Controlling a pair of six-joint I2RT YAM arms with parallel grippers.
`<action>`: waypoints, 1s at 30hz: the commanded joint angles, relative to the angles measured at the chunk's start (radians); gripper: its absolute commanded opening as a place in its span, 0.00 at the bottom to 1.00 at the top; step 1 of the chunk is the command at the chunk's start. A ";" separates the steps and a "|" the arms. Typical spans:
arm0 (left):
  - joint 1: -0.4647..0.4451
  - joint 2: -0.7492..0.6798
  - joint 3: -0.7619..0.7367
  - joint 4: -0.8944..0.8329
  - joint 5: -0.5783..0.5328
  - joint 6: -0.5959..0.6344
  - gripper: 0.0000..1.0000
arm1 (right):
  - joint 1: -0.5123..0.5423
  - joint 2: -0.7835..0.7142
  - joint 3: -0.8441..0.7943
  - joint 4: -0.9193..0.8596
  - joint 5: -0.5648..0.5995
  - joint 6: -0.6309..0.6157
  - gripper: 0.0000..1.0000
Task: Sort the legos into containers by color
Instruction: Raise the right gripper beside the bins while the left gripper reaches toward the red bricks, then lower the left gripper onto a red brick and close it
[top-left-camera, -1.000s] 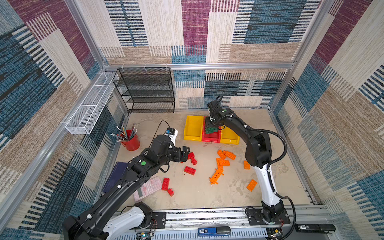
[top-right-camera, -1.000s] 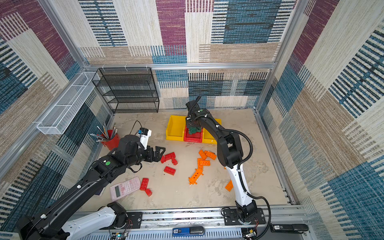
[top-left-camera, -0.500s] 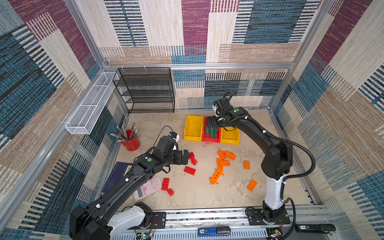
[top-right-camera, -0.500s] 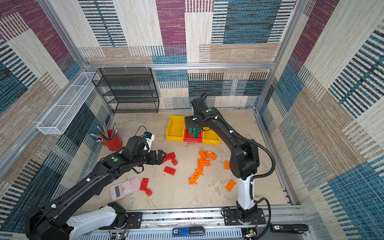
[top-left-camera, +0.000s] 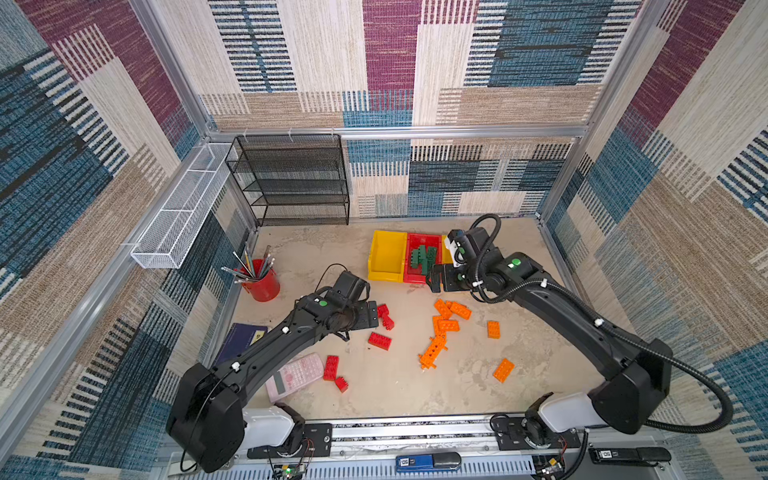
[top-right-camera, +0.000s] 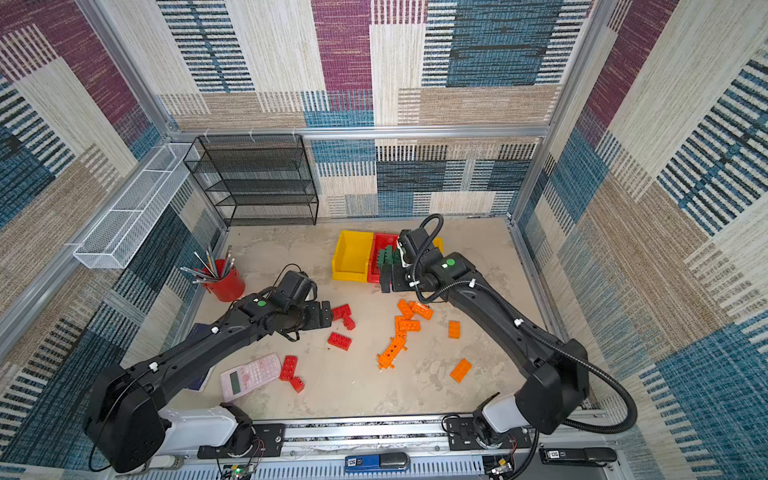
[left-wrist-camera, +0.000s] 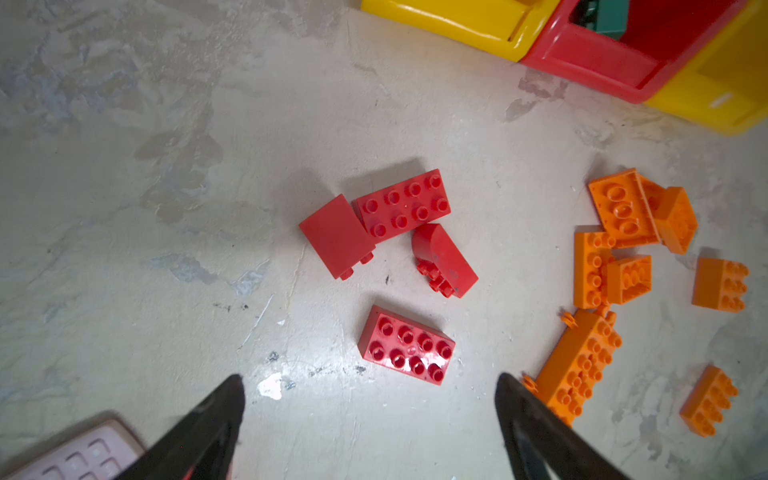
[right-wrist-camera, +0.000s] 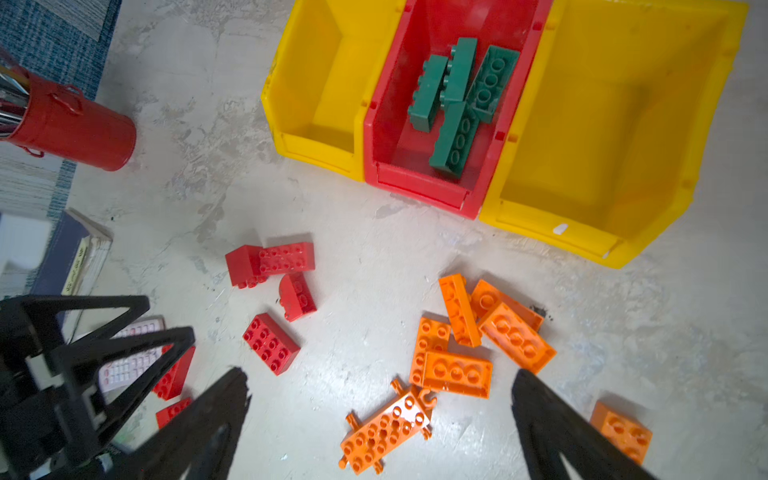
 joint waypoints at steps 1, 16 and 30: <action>0.003 0.054 0.041 -0.068 -0.057 -0.105 0.90 | 0.005 -0.040 -0.025 0.043 -0.001 0.056 1.00; 0.080 0.302 0.124 -0.038 0.020 -0.085 0.70 | 0.014 0.043 0.083 0.040 0.052 0.084 1.00; 0.068 0.314 0.146 -0.055 -0.010 -0.181 0.67 | 0.010 0.014 0.058 0.006 0.055 -0.028 1.00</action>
